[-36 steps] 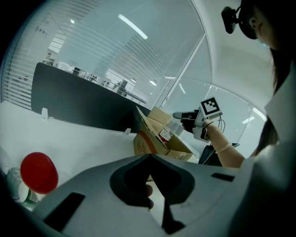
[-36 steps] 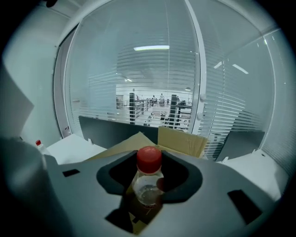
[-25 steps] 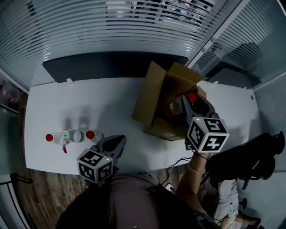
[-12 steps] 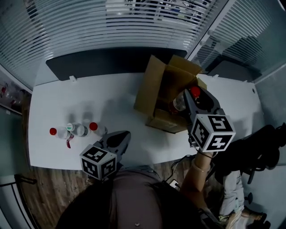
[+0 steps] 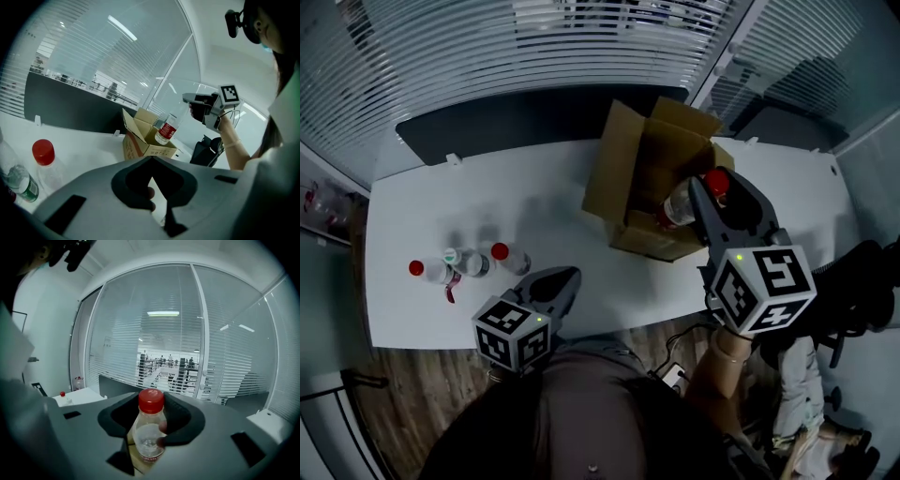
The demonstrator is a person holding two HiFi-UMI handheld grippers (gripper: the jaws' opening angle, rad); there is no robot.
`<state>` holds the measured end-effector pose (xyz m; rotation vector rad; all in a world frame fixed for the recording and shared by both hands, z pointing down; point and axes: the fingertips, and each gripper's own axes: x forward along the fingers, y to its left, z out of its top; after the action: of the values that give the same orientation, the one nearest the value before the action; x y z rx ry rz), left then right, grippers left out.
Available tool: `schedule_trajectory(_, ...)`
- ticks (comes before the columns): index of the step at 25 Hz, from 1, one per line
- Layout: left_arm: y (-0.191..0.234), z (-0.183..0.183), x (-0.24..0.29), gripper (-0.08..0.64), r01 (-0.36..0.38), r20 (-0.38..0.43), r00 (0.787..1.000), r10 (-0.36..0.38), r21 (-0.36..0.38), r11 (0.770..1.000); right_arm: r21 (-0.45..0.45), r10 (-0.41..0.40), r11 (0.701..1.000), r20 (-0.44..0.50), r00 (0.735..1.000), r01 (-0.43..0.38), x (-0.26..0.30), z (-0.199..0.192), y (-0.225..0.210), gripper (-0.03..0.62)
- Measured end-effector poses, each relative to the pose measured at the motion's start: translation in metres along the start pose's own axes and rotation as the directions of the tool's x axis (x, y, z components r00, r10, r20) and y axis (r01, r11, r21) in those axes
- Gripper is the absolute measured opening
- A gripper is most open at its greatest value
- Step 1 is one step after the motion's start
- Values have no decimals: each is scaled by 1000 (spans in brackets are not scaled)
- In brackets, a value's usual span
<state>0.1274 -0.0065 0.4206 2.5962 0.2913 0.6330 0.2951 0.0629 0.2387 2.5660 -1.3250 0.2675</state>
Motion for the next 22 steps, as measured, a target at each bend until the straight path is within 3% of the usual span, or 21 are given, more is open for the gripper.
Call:
schedule_trajectory(13, -16, -12, -14, 6, 42, -21, 999, -42, 21, 999, -3, 13, 1000, 5, 1000, -13, -33, -2, 26, 173)
schedule_trajectory(22, -10, -14, -27, 6, 15, -12, 1000, -15, 23, 1000, 2, 51, 999, -2, 999, -51, -36, -9, 46, 173)
